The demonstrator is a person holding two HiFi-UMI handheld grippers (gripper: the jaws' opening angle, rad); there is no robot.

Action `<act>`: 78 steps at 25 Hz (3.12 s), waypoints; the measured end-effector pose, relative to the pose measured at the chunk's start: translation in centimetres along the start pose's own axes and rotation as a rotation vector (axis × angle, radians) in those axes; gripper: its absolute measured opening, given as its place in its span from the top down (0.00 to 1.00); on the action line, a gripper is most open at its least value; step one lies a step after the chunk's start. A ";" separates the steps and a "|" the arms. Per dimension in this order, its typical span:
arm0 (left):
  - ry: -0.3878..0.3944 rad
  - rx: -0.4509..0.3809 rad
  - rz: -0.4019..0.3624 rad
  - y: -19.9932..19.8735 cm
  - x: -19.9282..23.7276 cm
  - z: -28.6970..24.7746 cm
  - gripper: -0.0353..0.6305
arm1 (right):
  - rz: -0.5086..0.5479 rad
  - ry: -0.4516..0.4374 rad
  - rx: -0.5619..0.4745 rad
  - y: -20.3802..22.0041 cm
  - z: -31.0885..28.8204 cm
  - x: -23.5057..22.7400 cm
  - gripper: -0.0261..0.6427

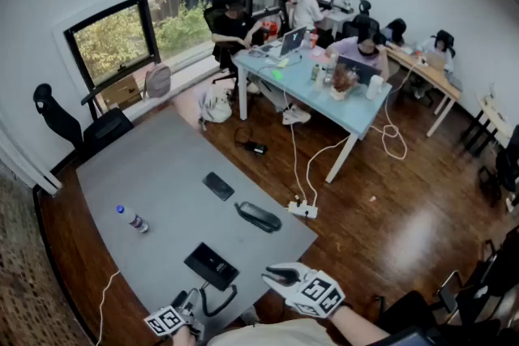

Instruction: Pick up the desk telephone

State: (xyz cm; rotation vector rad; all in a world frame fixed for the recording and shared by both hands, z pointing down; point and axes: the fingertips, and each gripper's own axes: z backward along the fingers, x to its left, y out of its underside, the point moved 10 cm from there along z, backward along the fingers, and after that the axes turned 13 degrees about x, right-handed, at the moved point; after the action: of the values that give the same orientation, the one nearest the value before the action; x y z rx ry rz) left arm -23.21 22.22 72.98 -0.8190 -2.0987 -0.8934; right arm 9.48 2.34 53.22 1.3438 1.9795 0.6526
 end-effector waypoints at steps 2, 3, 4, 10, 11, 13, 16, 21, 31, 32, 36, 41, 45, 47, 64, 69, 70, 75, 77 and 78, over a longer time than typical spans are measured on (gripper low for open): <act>0.003 0.025 0.004 -1.5 1.7 -1.3 0.48 | -0.005 0.004 -0.002 -0.8 -1.1 -0.1 0.88; 0.002 0.039 0.005 -2.1 2.5 -1.9 0.47 | -0.010 0.006 -0.001 -1.2 -1.6 -0.1 0.88; -0.002 0.055 0.008 -2.5 3.2 -2.4 0.47 | -0.015 0.008 0.001 -1.4 -2.1 -0.1 0.88; 0.004 0.135 0.012 -3.9 6.2 -5.4 0.42 | -0.037 0.012 0.033 -2.2 -4.4 0.5 0.88; 0.002 0.141 0.015 -4.0 6.7 -5.8 0.42 | -0.031 0.011 0.039 -2.2 -4.7 0.5 0.88; 0.003 0.152 0.024 -4.2 7.6 -6.8 0.42 | -0.017 0.009 0.044 -2.5 -5.0 0.4 0.88; -0.001 0.180 0.027 -4.6 8.6 -8.9 0.39 | -0.004 0.007 0.034 -3.1 -5.0 0.0 0.88; -0.020 0.205 0.042 -5.1 9.7 -11.3 0.36 | 0.014 0.011 0.035 -3.6 -4.2 -1.5 0.88; -0.003 0.177 0.024 -7.0 9.9 -15.1 0.36 | 0.035 0.007 0.083 -4.7 -3.6 -5.5 0.88; 0.000 0.172 0.023 -7.1 10.0 -15.4 0.36 | 0.032 0.012 0.084 -4.7 -3.6 -5.9 0.88; 0.016 0.123 0.021 -7.9 10.5 -16.5 0.36 | 0.002 0.028 0.075 -3.6 -3.4 -7.6 0.88; 0.065 0.095 0.027 -8.8 11.0 -17.8 0.36 | -0.034 0.042 0.082 -2.6 -2.6 -9.3 0.88; 0.114 0.105 0.065 -8.8 11.5 -18.8 0.36 | -0.066 0.069 0.088 -2.5 -1.8 -10.0 0.88; 0.131 0.114 0.090 -8.7 11.3 -19.5 0.36 | -0.087 0.081 0.090 -2.1 -1.6 -10.2 0.88; 0.157 0.165 -0.085 -9.2 8.6 -19.5 0.69 | -0.181 0.125 0.045 0.3 0.6 -10.3 0.88; 0.187 0.137 -0.122 -9.0 5.5 -17.5 0.69 | -0.193 0.133 0.030 -0.1 1.1 -10.2 0.88; 0.204 0.130 -0.126 -9.0 4.7 -16.9 0.69 | -0.193 0.131 0.026 -0.2 1.1 -10.2 0.88; 0.280 0.105 -0.135 -9.1 1.0 -13.7 0.70 | -0.179 0.101 0.004 -0.7 0.1 -9.7 0.88; 0.312 0.090 -0.122 -9.3 -0.2 -12.4 0.70 | -0.172 0.086 -0.005 -1.0 -0.4 -9.3 0.88; 0.327 0.082 -0.124 -9.6 -0.9 -11.8 0.70 | -0.169 0.079 -0.010 -1.1 -0.7 -9.2 0.88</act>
State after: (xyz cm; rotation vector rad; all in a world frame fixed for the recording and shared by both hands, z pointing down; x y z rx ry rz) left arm -25.79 7.38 75.15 -0.4676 -1.8979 -0.9314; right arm 10.68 -6.65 55.06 1.1457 2.1227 0.6435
